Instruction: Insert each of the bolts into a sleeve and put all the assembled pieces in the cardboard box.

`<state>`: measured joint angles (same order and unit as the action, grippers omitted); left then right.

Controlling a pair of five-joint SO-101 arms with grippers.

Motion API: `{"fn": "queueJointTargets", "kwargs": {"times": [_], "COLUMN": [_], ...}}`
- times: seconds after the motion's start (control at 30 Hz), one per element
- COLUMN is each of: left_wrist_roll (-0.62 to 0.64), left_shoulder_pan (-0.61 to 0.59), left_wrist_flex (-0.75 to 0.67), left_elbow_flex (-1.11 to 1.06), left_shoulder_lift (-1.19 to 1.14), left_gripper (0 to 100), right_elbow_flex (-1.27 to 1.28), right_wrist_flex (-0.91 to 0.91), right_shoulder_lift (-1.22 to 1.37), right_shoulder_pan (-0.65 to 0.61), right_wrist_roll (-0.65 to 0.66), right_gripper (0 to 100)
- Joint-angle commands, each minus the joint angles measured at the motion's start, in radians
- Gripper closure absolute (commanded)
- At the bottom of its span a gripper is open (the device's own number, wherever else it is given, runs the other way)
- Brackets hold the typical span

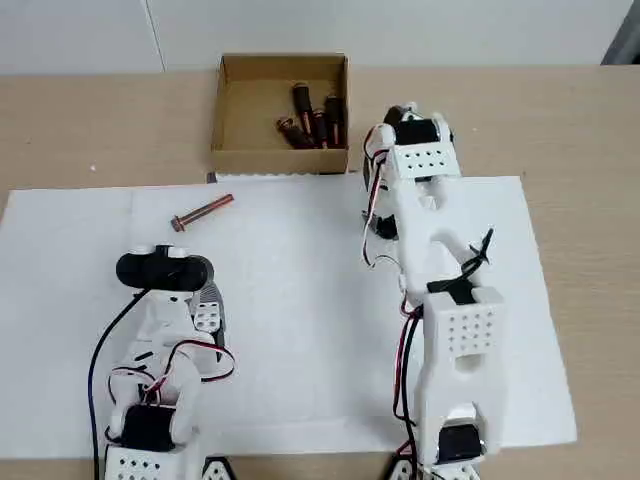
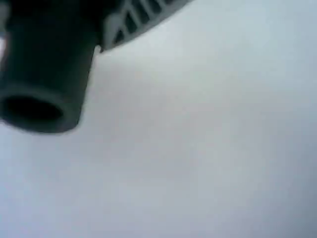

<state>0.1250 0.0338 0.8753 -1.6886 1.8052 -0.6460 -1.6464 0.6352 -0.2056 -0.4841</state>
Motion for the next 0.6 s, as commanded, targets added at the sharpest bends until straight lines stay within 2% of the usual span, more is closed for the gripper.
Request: {"fn": "queueJointTargets", "kwargs": {"times": [0.0,0.17,0.37,0.57], "left_wrist_roll": [-0.005,-0.008,-0.015,-0.015], "left_shoulder_pan": [-0.005,0.0,0.0,0.0], "left_wrist_flex": [0.005,0.003,0.006,0.006], "left_elbow_flex": [0.007,0.007,0.007,0.007], "left_shoulder_lift": [0.009,0.009,0.009,0.009], "left_gripper": [99,99,99,99], "right_elbow_flex": [-0.023,-0.021,-0.006,0.244], "right_wrist_flex": [-0.016,-0.022,-0.035,-0.03], "right_shoulder_lift": [-0.206,-0.377,-0.572,-0.869], "right_shoulder_pan": [-0.013,-0.038,-0.031,-0.038], "right_wrist_roll": [0.0,0.095,0.129,0.132], "right_gripper": [99.6,99.6,99.6,99.6]}}
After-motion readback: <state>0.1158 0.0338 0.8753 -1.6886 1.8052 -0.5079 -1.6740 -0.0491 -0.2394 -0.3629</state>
